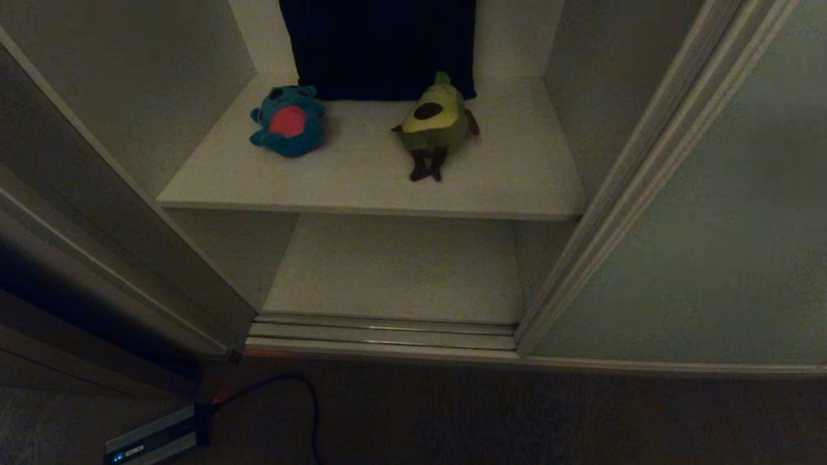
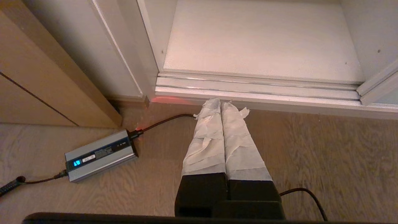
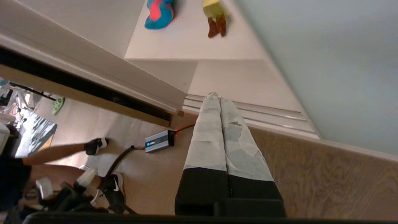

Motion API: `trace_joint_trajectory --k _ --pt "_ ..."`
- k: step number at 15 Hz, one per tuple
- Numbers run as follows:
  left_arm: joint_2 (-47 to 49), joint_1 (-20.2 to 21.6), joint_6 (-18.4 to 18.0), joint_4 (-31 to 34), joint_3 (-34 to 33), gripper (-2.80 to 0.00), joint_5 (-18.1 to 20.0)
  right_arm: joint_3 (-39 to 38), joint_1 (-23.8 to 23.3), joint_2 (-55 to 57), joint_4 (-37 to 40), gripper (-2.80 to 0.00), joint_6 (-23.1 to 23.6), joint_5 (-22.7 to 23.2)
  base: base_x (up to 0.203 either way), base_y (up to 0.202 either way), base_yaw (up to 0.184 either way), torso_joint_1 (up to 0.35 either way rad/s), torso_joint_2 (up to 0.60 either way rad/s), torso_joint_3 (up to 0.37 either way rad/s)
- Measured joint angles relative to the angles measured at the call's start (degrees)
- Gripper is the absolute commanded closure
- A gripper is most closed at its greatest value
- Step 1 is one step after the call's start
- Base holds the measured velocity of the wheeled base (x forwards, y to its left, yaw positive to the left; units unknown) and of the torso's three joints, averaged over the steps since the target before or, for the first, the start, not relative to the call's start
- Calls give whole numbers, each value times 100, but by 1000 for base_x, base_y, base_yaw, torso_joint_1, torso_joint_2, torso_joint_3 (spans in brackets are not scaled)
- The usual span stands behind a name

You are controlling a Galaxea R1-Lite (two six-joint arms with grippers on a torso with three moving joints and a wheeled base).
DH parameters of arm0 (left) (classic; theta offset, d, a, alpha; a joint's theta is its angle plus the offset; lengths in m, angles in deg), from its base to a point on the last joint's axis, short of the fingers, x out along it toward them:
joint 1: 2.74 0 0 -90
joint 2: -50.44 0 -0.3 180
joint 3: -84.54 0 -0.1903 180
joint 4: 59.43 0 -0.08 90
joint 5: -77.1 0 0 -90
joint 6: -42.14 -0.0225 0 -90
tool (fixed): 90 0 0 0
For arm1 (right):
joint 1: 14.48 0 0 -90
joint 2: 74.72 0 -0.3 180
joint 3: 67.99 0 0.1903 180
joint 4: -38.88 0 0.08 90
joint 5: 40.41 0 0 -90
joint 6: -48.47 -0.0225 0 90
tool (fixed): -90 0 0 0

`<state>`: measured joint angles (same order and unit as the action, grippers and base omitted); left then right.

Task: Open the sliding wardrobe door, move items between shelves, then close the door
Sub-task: Close the door

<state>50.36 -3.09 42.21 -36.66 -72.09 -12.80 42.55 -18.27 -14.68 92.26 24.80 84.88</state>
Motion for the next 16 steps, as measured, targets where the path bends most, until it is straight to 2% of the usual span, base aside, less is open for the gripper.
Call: trace_joint_trajectory --k 2,4,7,9,11,13,16 --pt "0 0 0 0 0 0 0 296 25 376 -14 0 17 8 0 0 0 0 0 0" --pt "0 0 0 0 0 0 0 426 252 629 -27 0 28 -69 0 0 0 0 0 0" --pt "0 0 0 0 0 0 -2 586 731 944 -17 0 -26 -669 0 0 0 0 0 0" --pt "0 0 -2 0 0 0 -2 769 958 1113 -45 0 -263 -971 0 0 0 0 0 0" --pt "0 0 0 2 0 0 -2 860 1044 1267 -205 0 -384 -1306 0 0 0 0 0 0" --pt "0 0 0 2 0 0 -2 883 1091 1389 -609 0 -693 -1689 0 0 0 0 0 0" --pt "0 1 0 0 0 0 -1 883 1168 1502 -821 0 -818 -1779 0 0 0 0 0 0"
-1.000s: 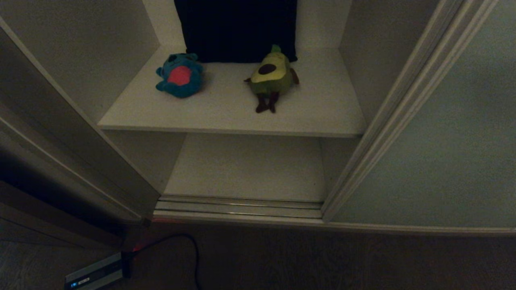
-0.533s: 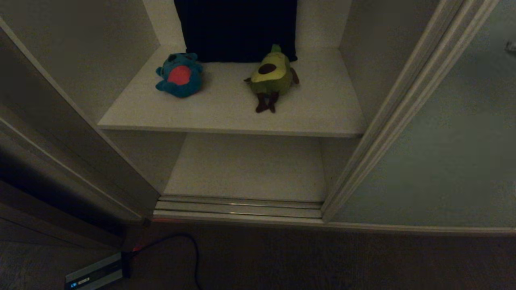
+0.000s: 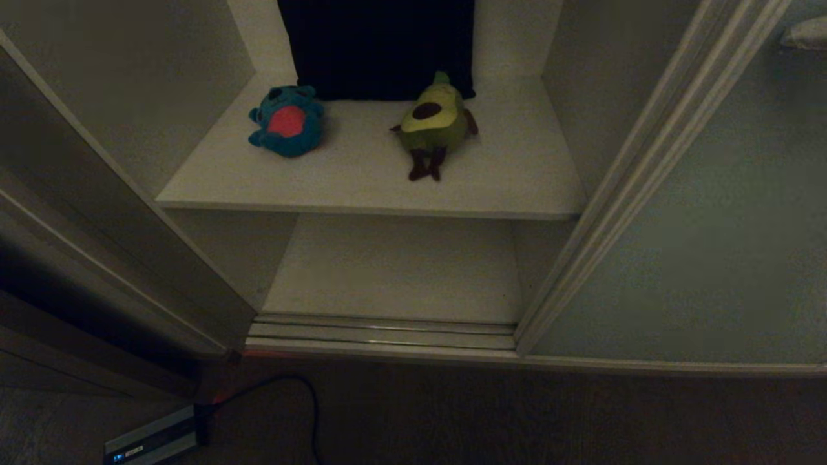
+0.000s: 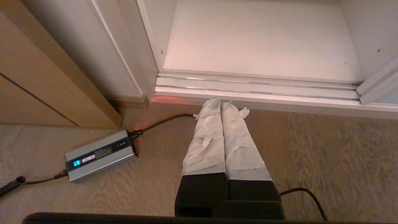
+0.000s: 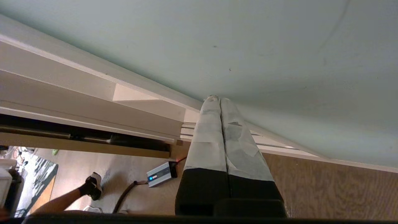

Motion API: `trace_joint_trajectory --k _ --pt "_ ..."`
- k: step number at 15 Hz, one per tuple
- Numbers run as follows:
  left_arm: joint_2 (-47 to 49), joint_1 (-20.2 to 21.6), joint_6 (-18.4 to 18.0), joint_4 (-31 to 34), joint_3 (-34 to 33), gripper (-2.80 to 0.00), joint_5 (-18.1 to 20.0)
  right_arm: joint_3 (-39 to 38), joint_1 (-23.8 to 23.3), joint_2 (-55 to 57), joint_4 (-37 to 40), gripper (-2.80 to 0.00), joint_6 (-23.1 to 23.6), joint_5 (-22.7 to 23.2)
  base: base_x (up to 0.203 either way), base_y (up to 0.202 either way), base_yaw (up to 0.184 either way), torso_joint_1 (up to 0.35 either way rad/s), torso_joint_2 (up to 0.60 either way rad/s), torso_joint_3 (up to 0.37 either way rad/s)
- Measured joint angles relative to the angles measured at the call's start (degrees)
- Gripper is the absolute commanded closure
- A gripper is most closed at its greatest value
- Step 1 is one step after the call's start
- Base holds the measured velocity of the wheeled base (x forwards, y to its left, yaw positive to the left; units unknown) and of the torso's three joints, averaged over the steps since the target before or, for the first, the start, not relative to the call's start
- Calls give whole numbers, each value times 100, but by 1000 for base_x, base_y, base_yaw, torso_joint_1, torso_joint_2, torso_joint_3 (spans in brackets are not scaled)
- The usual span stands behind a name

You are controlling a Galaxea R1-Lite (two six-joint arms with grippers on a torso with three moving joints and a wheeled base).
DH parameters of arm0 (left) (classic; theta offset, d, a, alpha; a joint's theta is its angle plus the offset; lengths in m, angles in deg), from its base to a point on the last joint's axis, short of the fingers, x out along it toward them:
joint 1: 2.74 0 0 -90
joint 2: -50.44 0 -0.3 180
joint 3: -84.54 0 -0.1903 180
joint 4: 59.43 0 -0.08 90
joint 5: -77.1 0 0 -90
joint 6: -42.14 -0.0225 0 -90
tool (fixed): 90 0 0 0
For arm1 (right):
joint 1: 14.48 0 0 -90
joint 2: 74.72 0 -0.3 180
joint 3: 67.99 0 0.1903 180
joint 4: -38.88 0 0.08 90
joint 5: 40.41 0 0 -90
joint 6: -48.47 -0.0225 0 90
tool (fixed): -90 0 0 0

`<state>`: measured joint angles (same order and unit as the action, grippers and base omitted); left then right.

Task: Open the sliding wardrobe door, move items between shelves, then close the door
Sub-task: Close the door

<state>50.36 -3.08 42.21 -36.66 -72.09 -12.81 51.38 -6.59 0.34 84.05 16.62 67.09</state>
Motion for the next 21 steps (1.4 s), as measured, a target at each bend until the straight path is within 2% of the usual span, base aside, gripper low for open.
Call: trace_joint_trajectory --k 7,15,18,21 --pt "0 -1 0 0 0 0 -2 -5 279 3 69 0 -33 7 0 0 0 0 0 0" --pt "0 1 2 -1 0 0 -2 267 1222 171 47 0 27 -30 0 0 0 0 0 0" --pt "0 -1 0 0 0 0 1 250 1198 169 80 0 5 -26 0 0 0 0 0 0" --pt "0 -1 0 0 0 0 1 134 855 -201 72 0 -22 22 0 0 0 0 0 0"
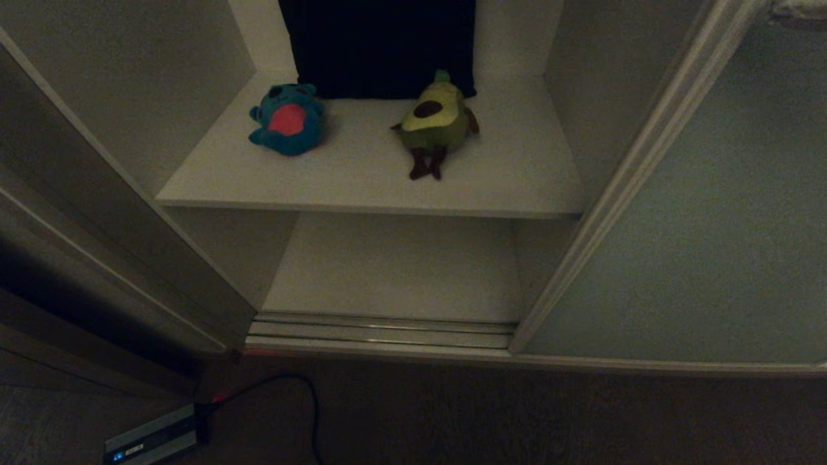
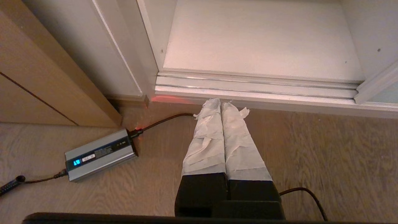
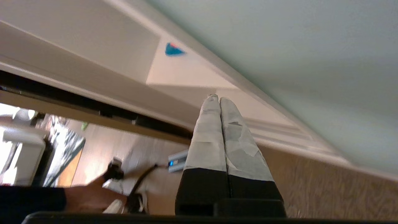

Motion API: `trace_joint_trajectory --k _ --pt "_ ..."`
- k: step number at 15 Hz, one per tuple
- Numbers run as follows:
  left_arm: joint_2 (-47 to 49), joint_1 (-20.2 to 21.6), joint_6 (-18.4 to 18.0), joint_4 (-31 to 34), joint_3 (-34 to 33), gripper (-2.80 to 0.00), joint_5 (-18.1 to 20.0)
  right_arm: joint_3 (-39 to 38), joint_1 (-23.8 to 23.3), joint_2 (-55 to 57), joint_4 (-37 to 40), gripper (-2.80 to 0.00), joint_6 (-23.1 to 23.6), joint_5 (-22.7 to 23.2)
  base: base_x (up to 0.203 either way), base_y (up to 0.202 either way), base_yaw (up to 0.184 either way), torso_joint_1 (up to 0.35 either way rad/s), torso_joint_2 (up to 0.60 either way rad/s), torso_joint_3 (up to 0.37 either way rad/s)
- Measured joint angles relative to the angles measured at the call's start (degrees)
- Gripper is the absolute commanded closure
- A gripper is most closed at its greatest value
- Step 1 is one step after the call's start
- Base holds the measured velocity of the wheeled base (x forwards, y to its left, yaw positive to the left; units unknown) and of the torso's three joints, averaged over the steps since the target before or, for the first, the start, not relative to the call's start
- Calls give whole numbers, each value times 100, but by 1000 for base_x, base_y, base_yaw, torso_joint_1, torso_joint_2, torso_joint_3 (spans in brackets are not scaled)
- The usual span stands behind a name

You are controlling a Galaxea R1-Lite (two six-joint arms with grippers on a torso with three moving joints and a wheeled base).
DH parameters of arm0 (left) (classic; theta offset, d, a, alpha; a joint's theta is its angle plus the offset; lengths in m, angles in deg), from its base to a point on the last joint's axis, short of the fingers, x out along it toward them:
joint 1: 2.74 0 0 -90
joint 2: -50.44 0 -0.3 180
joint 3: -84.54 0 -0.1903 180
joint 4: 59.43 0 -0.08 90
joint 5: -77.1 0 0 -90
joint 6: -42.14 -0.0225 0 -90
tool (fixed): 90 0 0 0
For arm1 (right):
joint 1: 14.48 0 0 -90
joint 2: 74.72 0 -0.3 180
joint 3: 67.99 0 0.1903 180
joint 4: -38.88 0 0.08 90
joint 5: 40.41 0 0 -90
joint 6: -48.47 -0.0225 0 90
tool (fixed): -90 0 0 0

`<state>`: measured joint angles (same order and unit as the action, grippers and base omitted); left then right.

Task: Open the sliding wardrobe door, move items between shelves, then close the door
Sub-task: Close the door

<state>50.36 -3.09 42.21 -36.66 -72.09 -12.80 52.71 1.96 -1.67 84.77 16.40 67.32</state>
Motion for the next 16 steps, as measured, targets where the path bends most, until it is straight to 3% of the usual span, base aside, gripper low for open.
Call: trace_joint_trajectory --k 9,13,16 --pt "0 0 2 0 0 0 0 -175 -142 -269 -310 0 30 -83 0 0 0 0 0 0" --pt "0 0 0 0 0 0 0 -215 -137 -18 -302 0 -11 -483 0 0 0 0 0 0" --pt "0 0 0 0 0 0 0 -285 -134 88 -372 0 -28 -497 0 0 0 0 0 0"
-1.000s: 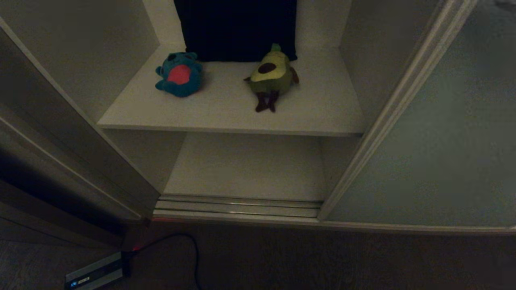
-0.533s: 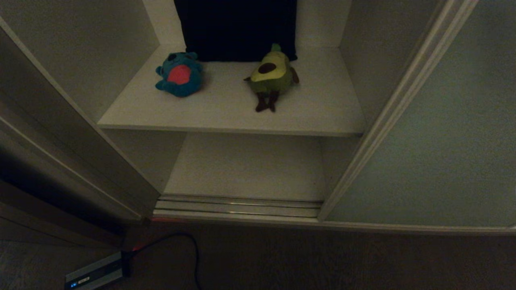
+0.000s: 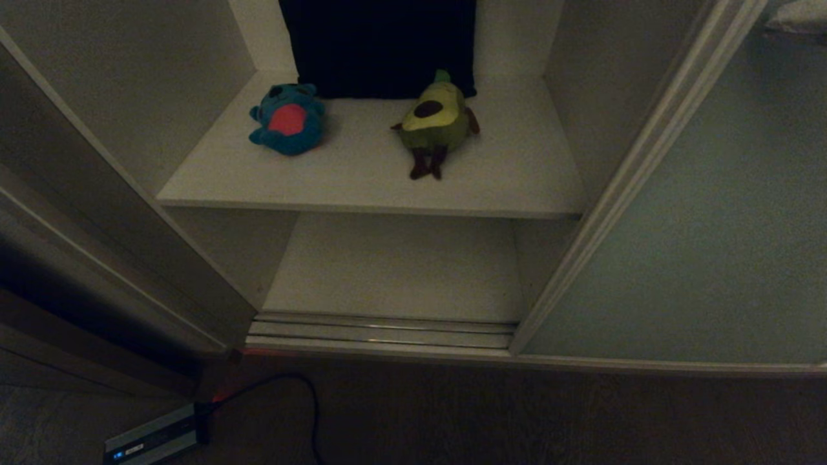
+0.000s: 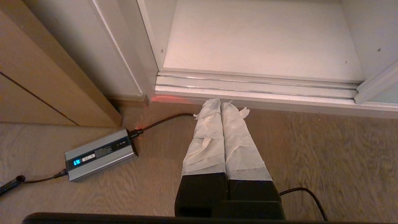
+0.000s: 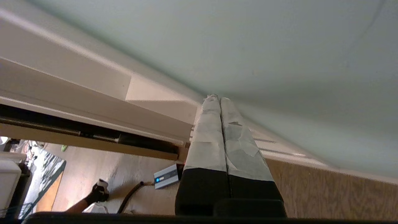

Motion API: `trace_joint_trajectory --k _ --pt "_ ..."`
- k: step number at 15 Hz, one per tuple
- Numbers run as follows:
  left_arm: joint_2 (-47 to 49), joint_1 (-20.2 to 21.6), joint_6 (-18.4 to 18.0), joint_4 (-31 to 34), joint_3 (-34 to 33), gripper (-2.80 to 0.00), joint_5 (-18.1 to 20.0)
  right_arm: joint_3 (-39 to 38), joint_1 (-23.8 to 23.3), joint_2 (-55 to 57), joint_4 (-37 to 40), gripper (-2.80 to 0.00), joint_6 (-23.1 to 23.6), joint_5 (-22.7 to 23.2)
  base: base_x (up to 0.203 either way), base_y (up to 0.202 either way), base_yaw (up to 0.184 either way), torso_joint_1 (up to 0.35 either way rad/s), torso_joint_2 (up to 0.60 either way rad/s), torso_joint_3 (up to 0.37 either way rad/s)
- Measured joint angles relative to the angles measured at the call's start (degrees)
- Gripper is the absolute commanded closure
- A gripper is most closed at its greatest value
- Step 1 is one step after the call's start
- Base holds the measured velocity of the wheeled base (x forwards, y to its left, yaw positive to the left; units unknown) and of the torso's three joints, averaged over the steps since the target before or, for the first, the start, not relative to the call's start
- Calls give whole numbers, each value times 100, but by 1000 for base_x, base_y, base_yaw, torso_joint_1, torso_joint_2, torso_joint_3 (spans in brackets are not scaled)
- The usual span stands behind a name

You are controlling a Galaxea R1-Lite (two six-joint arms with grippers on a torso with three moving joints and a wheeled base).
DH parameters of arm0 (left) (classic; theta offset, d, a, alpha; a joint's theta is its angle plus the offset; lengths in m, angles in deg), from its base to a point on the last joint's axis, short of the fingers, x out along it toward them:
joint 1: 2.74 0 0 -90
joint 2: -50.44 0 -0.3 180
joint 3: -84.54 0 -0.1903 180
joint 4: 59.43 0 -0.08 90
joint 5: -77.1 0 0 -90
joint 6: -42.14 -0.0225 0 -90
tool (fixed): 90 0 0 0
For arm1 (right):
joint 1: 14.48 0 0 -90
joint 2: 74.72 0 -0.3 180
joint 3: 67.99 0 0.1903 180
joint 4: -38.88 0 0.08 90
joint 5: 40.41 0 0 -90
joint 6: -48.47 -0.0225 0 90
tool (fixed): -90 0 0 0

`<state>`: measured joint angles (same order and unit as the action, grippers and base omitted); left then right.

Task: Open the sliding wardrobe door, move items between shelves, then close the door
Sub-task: Close the door

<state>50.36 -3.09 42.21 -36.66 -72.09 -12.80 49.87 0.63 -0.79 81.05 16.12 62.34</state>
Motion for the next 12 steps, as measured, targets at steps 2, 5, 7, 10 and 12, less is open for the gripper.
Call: trace_joint_trajectory --k 2,5,7,10,12 --pt "0 0 2 0 0 0 0 -27 6 32 -92 0 2 5 0 0 0 0 0 0" --pt "0 0 0 0 0 0 0 -52 52 60 -125 0 31 14 0 0 0 0 0 0" --pt "0 0 0 0 0 0 0 -52 105 126 -147 0 44 -11 0 0 0 0 0 0" --pt "0 0 1 0 0 0 -1 7 216 266 -158 0 61 -18 0 0 0 0 0 0" --pt "0 0 0 0 0 0 0 101 418 393 -156 0 142 -71 0 0 0 0 0 0"
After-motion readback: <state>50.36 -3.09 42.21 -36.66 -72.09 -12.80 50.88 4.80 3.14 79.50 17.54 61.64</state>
